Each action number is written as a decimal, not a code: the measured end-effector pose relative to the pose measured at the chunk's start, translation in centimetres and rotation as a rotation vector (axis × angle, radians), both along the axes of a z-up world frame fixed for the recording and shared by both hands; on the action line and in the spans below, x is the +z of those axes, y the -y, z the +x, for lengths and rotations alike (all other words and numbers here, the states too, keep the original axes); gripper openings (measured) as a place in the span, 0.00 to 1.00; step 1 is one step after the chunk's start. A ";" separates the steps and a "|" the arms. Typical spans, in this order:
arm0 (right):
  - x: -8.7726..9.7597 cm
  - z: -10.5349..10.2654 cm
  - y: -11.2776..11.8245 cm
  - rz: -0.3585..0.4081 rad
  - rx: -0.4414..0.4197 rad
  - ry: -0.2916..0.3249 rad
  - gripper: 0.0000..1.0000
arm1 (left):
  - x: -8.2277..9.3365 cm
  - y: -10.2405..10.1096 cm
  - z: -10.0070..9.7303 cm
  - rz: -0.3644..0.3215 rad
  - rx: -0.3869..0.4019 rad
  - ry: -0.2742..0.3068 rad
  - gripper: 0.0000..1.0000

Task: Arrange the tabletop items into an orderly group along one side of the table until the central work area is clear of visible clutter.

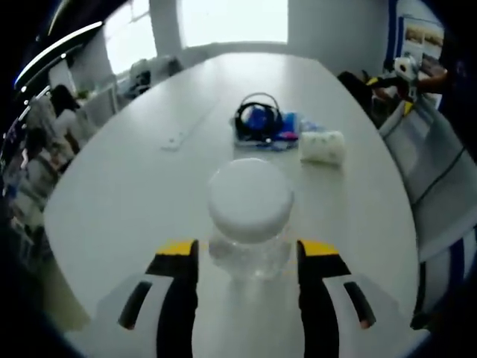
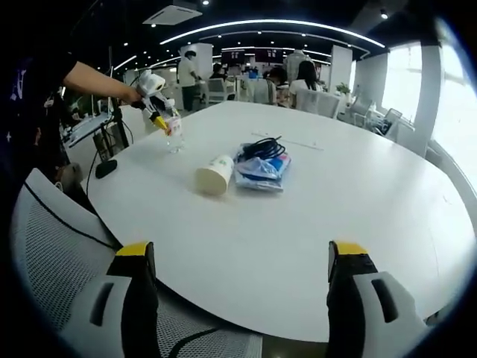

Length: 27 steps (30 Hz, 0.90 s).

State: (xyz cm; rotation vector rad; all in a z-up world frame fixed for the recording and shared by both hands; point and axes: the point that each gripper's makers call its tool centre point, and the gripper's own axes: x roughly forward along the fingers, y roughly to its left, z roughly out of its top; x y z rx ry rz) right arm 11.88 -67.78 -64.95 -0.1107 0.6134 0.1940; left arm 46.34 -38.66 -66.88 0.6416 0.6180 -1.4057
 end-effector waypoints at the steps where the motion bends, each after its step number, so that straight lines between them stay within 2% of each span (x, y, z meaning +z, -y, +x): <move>1: 0.0 0.0 0.0 0.001 -0.001 0.000 0.96 | 0.2 -0.1 0.0 -0.003 0.006 0.001 0.54; 10: 0.3 0.2 0.1 -0.001 0.002 0.005 0.96 | 3.2 0.2 -0.2 -0.081 0.090 0.030 0.61; 18: 0.4 0.3 0.1 -0.001 0.010 0.009 0.95 | 5.0 -0.1 -1.2 -0.114 0.134 0.057 0.65; 27: 0.4 0.6 0.1 -0.007 0.017 0.006 0.96 | 7.5 0.3 -1.1 -0.151 0.205 0.131 0.72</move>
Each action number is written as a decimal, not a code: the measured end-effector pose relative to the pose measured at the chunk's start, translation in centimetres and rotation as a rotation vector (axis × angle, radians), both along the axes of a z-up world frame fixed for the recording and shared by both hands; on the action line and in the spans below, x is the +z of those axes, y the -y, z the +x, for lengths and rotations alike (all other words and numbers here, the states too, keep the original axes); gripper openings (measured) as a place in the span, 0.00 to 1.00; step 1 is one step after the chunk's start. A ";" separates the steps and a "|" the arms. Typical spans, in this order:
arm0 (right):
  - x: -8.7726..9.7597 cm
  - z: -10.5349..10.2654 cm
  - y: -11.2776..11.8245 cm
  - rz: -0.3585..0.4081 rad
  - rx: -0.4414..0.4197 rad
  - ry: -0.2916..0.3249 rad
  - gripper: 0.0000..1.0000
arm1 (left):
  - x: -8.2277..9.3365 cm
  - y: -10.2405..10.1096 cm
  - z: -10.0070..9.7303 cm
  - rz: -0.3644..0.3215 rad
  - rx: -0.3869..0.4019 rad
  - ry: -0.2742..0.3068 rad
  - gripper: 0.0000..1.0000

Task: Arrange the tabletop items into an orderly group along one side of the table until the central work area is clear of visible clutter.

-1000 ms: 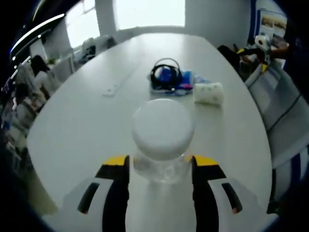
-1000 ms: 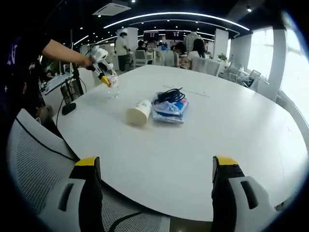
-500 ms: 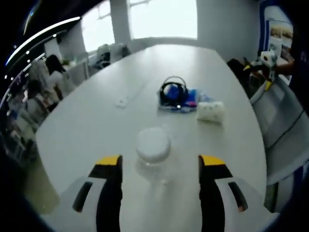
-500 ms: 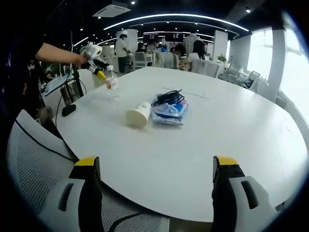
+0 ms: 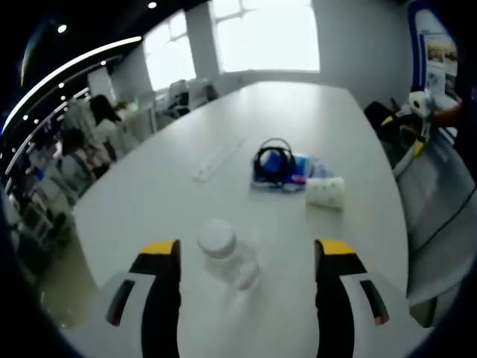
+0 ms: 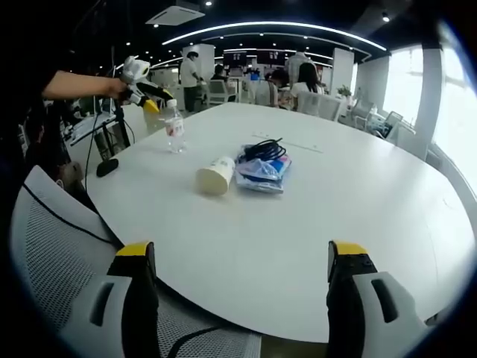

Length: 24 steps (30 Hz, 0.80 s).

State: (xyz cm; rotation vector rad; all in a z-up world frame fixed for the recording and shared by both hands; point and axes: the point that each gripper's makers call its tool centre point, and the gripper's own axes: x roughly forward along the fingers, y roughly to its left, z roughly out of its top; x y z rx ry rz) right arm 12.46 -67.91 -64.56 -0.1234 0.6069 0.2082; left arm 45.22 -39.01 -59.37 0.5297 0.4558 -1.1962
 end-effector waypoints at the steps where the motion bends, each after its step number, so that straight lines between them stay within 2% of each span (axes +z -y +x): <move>1: 0.0 0.0 0.0 0.001 0.000 0.000 0.96 | 0.1 0.0 -0.1 0.002 0.003 0.003 0.73; 5: 0.0 0.0 -0.1 0.003 0.004 0.003 0.98 | 0.3 0.5 -1.0 0.042 0.030 0.056 0.75; 8: 0.0 0.0 -0.2 0.000 0.008 0.004 0.99 | 0.6 1.1 -2.1 0.027 0.030 0.066 0.76; 18: 0.0 0.1 -0.2 -0.009 0.011 0.005 0.99 | 0.2 3.5 -5.6 0.022 0.008 0.042 0.82; 24: 0.2 0.4 0.1 0.000 -0.021 0.022 1.00 | -0.2 5.3 -7.3 0.011 -0.004 0.034 0.86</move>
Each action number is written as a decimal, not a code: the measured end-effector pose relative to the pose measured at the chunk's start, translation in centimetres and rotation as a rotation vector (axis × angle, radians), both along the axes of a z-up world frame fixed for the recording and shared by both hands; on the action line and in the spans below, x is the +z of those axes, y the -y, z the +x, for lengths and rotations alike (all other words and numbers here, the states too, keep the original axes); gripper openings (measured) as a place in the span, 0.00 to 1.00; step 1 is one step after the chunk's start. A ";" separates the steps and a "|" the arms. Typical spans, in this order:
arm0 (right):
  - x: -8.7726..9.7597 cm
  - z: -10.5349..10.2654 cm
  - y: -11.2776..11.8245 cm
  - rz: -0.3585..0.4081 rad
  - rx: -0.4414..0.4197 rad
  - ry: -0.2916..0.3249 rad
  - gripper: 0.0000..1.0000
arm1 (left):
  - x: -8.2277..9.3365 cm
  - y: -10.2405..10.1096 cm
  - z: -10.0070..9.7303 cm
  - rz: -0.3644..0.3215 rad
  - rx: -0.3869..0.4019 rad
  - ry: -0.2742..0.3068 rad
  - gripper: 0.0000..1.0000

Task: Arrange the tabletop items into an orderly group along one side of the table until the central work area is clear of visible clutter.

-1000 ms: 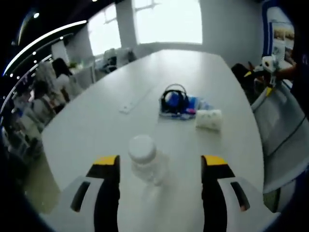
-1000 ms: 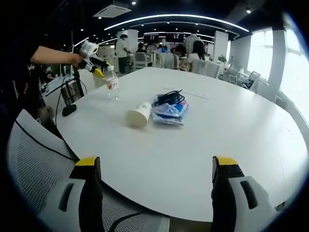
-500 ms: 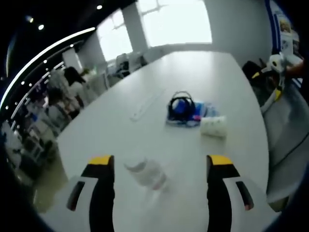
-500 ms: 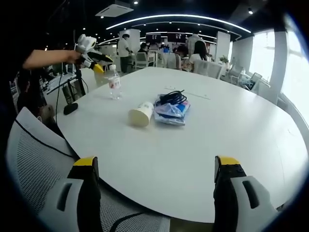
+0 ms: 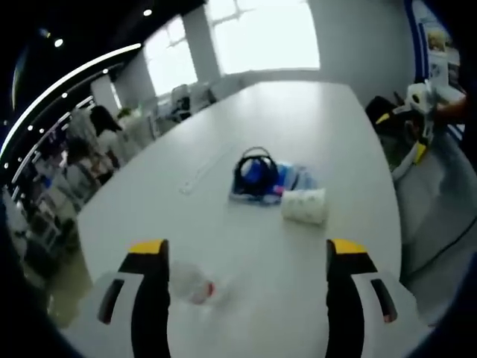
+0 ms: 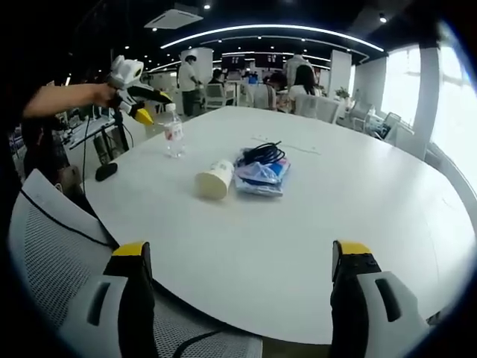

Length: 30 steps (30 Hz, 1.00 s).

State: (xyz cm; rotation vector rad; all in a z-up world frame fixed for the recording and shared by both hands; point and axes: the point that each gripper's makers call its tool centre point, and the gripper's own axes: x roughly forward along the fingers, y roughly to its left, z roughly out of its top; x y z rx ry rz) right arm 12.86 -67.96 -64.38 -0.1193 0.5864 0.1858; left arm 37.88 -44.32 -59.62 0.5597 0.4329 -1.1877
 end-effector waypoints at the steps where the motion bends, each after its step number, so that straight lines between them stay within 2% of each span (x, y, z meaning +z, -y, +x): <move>1: 0.0 0.0 0.0 0.000 -0.001 -0.001 1.00 | 0.0 0.1 -0.1 -0.001 -0.001 0.000 0.87; 8: -0.6 -0.3 0.4 -0.009 -0.016 -0.028 0.99 | -1.1 2.6 -2.2 -0.002 -0.033 -0.013 0.94; 16: -0.7 -0.2 0.3 -0.018 -0.015 -0.030 0.98 | -1.7 4.6 -3.3 -0.005 -0.048 -0.016 0.99; 24: -0.8 -0.2 0.3 -0.013 -0.011 -0.037 0.97 | -2.9 6.7 -4.1 0.013 -0.065 0.001 1.00; 30: -0.7 -0.1 0.5 -0.020 -0.015 -0.033 0.96 | -3.8 8.3 -5.3 0.013 -0.094 -0.016 1.00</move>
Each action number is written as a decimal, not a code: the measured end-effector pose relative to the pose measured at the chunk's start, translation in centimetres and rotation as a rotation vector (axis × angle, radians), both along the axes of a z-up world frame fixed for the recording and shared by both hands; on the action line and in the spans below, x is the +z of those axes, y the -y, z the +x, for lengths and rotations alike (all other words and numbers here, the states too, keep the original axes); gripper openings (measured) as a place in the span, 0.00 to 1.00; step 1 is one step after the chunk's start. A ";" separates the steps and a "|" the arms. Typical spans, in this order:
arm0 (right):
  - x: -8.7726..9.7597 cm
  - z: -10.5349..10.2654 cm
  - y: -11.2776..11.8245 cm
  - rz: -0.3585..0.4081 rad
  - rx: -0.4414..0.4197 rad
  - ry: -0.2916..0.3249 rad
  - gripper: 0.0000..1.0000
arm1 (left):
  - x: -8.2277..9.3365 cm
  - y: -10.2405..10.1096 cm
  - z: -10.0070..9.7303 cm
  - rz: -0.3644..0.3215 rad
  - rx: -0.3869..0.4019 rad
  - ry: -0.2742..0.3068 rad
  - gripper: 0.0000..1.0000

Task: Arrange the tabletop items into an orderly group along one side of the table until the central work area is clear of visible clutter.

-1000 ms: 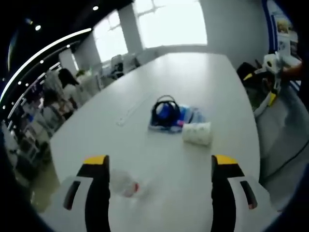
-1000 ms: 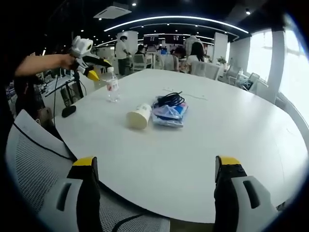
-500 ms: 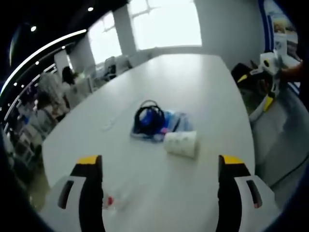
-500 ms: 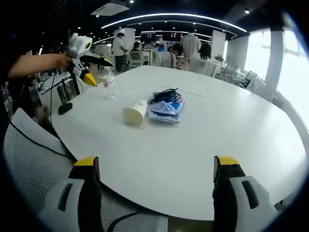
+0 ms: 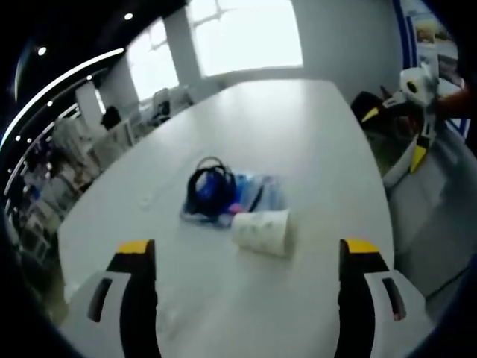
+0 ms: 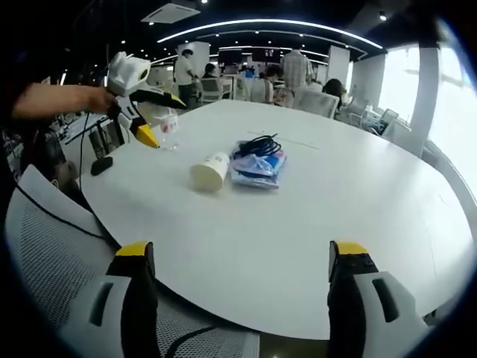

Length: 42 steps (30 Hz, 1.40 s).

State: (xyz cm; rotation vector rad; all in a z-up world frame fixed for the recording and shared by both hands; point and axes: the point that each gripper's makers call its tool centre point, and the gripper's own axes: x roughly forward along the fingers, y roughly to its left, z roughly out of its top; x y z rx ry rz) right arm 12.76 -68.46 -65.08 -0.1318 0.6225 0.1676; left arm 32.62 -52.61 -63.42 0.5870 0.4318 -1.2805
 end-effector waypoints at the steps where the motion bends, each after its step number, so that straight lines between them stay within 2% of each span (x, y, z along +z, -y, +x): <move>1: 0.0 0.0 0.0 -0.002 0.000 0.000 0.96 | -0.1 0.2 -0.1 0.001 -0.003 -0.004 1.00; 14: 0.1 0.1 0.4 -0.001 -0.017 0.001 0.92 | -2.0 3.0 -0.2 -0.017 0.003 -0.016 0.97; 17: 0.1 0.2 0.5 -0.002 -0.021 0.000 0.91 | -2.4 3.5 -0.3 -0.017 -0.003 -0.014 0.91; 20: 0.1 0.2 0.6 -0.006 -0.024 -0.002 0.91 | -2.8 4.1 -0.4 -0.011 -0.023 0.003 0.80; 21: 0.1 0.2 0.6 -0.007 -0.025 -0.002 0.90 | -2.9 4.2 -0.4 -0.004 -0.032 0.021 0.77; 22: 0.1 0.2 0.7 -0.009 -0.026 -0.003 0.90 | -2.9 4.4 -0.2 0.007 -0.049 0.069 0.74; 25: 0.1 0.2 0.8 -0.014 -0.030 -0.003 0.89 | -3.3 5.1 -0.5 0.012 -0.067 0.101 0.68; 30: 0.0 0.1 0.9 -0.017 -0.037 -0.006 0.88 | -4.0 5.7 -0.7 0.022 -0.081 0.106 0.59; 42: -0.3 0.1 1.4 -0.033 -0.047 -0.023 0.85 | -6.9 6.4 -0.7 0.104 -0.121 0.146 0.40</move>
